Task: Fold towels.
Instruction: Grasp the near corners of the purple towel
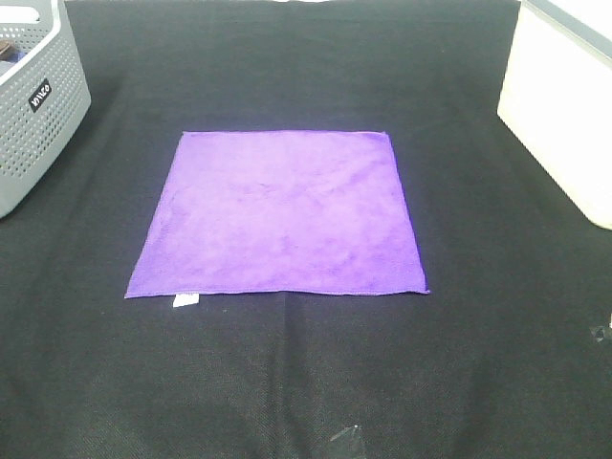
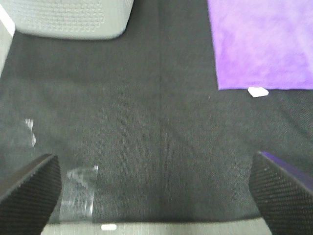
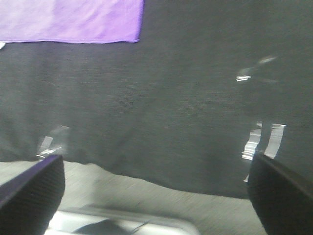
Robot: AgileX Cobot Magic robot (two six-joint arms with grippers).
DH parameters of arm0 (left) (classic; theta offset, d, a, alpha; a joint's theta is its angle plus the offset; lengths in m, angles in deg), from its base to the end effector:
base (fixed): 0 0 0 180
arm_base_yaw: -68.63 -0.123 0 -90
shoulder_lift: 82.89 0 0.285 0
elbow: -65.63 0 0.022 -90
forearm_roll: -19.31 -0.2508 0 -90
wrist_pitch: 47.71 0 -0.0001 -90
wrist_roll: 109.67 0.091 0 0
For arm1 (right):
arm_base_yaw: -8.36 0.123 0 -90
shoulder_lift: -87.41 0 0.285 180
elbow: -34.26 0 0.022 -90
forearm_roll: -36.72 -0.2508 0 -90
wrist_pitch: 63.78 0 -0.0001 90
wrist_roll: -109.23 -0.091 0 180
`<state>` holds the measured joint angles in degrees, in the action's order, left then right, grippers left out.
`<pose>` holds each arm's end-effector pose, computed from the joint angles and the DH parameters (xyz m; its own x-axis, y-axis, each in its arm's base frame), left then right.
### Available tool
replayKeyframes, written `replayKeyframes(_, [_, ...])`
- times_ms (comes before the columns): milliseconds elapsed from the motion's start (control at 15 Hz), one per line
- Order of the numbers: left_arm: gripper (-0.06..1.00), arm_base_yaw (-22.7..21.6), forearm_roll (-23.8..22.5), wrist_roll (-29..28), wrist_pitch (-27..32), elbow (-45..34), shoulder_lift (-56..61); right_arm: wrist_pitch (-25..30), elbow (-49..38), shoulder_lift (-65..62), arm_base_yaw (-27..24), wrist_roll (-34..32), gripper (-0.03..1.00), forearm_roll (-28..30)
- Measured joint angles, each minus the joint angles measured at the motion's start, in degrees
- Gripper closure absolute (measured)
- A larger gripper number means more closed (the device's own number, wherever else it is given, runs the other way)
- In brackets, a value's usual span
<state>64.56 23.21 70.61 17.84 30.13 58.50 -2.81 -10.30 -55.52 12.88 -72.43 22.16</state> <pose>0.0715 -0.0006 0.3214 -0.7588 -0.0773 -0.6467 -0.0485 0.9969 -0.0623 0.0705 0.0257 0.2832 -0.8067 0.0867 -0.5845 -0.0894 0.9599 0.2658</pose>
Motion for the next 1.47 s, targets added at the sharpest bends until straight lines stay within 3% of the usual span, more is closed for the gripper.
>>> replayKeyframes(200, [-0.05,0.0,0.86,4.93,-0.34,3.9,-20.74,-8.54,2.41,19.54,0.0,6.93,0.0,-7.85])
replayKeyframes(333, [-0.05,0.0,4.24,7.45,-4.58,7.28,-32.83,-11.06,7.1,31.86,0.0,12.89,0.0,-12.38])
replayKeyframes(667, [-0.04,-0.46,29.51,27.33,-4.18,20.17,-57.81,-9.8,22.4,54.37,-0.23,19.19,0.01,-14.5])
replayKeyframes(800, [-0.04,-2.92,36.73,32.83,-4.24,20.74,-64.34,-6.25,24.12,59.36,-2.46,25.1,0.01,-21.37])
replayKeyframes(1000, [-0.04,-4.64,37.93,36.21,-6.82,20.74,-67.67,-1.95,24.64,64.17,-10.14,36.55,0.01,-34.72])
replayKeyframes(1467, [-0.04,-4.64,38.27,36.9,-8.54,20.97,-70.07,-3.27,24.75,66.35,-10.89,39.19,0.01,-36.15])
